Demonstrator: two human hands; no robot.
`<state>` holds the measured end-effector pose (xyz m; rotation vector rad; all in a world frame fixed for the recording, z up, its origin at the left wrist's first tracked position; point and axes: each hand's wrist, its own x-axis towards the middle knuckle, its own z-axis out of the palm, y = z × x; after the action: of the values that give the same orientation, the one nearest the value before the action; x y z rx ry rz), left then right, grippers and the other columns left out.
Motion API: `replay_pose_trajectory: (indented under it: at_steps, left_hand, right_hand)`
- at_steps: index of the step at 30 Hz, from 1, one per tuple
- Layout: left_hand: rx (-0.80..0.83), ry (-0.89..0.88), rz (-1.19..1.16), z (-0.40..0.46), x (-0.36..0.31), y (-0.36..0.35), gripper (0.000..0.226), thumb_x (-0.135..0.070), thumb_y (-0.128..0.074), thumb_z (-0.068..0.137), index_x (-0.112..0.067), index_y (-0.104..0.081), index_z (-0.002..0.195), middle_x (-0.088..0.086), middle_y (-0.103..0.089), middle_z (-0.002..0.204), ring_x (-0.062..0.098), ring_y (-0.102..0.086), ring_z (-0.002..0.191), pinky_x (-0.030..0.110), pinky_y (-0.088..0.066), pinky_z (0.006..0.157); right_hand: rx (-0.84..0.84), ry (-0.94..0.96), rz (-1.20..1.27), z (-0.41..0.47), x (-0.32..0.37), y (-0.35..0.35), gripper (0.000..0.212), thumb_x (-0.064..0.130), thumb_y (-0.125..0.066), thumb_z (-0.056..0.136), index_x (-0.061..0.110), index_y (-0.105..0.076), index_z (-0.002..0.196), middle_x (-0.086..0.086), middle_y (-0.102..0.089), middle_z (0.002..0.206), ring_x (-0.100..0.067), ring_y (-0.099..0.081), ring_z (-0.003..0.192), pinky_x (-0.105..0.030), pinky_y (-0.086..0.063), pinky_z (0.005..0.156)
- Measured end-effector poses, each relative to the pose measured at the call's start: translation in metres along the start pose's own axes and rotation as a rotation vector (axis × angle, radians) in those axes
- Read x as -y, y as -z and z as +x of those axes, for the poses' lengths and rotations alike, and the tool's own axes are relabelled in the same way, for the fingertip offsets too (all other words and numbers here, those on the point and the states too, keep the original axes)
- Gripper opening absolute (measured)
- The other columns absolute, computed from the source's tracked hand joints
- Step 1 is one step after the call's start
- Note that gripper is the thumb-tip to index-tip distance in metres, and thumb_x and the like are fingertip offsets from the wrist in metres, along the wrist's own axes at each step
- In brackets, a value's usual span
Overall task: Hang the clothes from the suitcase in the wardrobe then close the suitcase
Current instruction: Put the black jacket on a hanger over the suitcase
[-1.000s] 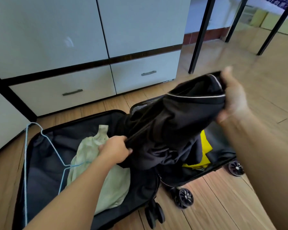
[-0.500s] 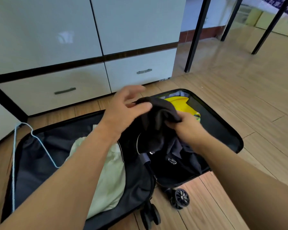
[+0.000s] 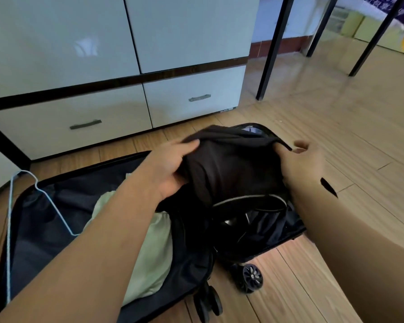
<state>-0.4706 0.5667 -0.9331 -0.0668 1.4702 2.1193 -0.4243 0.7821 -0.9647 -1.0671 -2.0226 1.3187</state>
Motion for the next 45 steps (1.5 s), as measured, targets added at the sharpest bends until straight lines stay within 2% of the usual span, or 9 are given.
replay_pose_trajectory:
  at_steps: [3,8,13,17,21,26,33,41,45]
  left_hand:
    - [-0.060,-0.013,-0.307,0.006,-0.015,0.004,0.025,-0.017,-0.047,0.097,-0.005,-0.063,0.111,0.013,-0.069,0.103,0.024,-0.066,0.091,0.035,-0.059,0.071]
    - [-0.127,-0.027,-0.479,0.001,-0.029,0.017,0.027,-0.023,-0.045,0.098,-0.004,-0.064,0.093,0.010,-0.066,0.086,0.021,-0.064,0.078,0.034,-0.056,0.075]
    - [-0.278,-0.079,-0.701,-0.006,-0.034,0.034,0.026,-0.020,-0.045,0.099,-0.001,-0.057,0.086,0.011,-0.063,0.070,0.020,-0.062,0.064,0.028,-0.056,0.059]
    - [-0.286,-0.135,-0.719,-0.013,-0.038,0.047,0.029,-0.016,-0.045,0.099,0.001,-0.056,0.078,0.012,-0.064,0.055,0.022,-0.064,0.048,0.028,-0.053,0.046]
    - [-0.395,-0.237,-0.579,-0.011,-0.041,0.077,0.017,-0.014,-0.050,0.096,-0.002,-0.060,0.100,0.010,-0.066,0.093,0.020,-0.063,0.084,0.029,-0.054,0.072]
    - [-0.087,-0.232,0.475,-0.040,-0.022,0.079,0.095,-0.023,-0.084,0.058,-0.027,-0.040,0.142,-0.016,-0.054,0.125,-0.001,-0.055,0.108,0.023,-0.047,0.092]
    - [-0.370,-0.414,1.065,-0.036,-0.004,0.076,0.039,-0.003,-0.051,0.078,-0.034,-0.062,0.097,-0.004,-0.069,0.096,0.021,-0.064,0.084,0.031,-0.050,0.070]
    - [-0.579,-0.252,0.788,-0.051,-0.024,0.117,0.051,0.012,-0.038,0.084,-0.027,-0.070,0.079,0.002,-0.068,0.092,0.018,-0.066,0.081,0.022,-0.056,0.057]
    - [-0.592,-0.179,0.689,-0.055,-0.020,0.135,0.046,0.015,-0.037,0.085,-0.018,-0.068,0.079,0.012,-0.064,0.099,0.025,-0.066,0.084,0.029,-0.059,0.059]
  right_hand:
    - [0.561,0.142,0.155,-0.018,0.001,-0.002,0.053,0.063,-0.070,0.059,0.020,-0.065,0.089,0.007,-0.066,0.082,-0.006,-0.062,0.074,-0.028,-0.049,0.069]
    - [1.273,0.116,0.059,-0.046,0.002,-0.009,0.104,0.039,-0.082,0.046,0.030,-0.039,0.140,0.004,-0.047,0.140,-0.007,-0.049,0.126,-0.032,-0.040,0.107]
    - [1.319,0.175,0.092,-0.055,0.017,-0.011,0.127,0.052,-0.091,0.036,0.038,-0.027,0.146,0.010,-0.038,0.143,-0.003,-0.039,0.132,-0.025,-0.041,0.102]
    - [0.820,0.458,0.081,-0.073,0.030,-0.038,0.024,0.016,-0.071,0.082,0.030,-0.066,0.101,0.009,-0.067,0.098,-0.006,-0.061,0.096,-0.029,-0.049,0.086]
    - [0.927,-0.106,0.451,-0.076,0.053,-0.044,0.014,0.003,-0.057,0.089,0.007,-0.070,0.090,-0.009,-0.073,0.086,-0.020,-0.069,0.078,-0.035,-0.057,0.077]
    - [1.039,-0.548,0.554,-0.083,0.072,-0.045,0.017,0.006,-0.048,0.089,0.001,-0.064,0.086,-0.013,-0.068,0.072,-0.024,-0.066,0.057,-0.033,-0.058,0.059]
    - [1.007,-0.023,0.318,-0.095,0.071,-0.057,0.025,0.006,-0.072,0.078,0.009,-0.063,0.101,-0.011,-0.066,0.086,-0.020,-0.061,0.069,-0.029,-0.052,0.066]
    - [1.201,-0.208,0.339,-0.099,0.054,-0.069,0.039,0.035,-0.061,0.085,0.003,-0.062,0.109,-0.014,-0.064,0.090,-0.023,-0.060,0.078,-0.027,-0.052,0.068]
    - [1.304,0.126,0.026,-0.108,0.063,-0.070,0.043,0.035,-0.086,0.060,0.018,-0.063,0.092,0.003,-0.068,0.076,-0.013,-0.064,0.070,-0.023,-0.050,0.057]
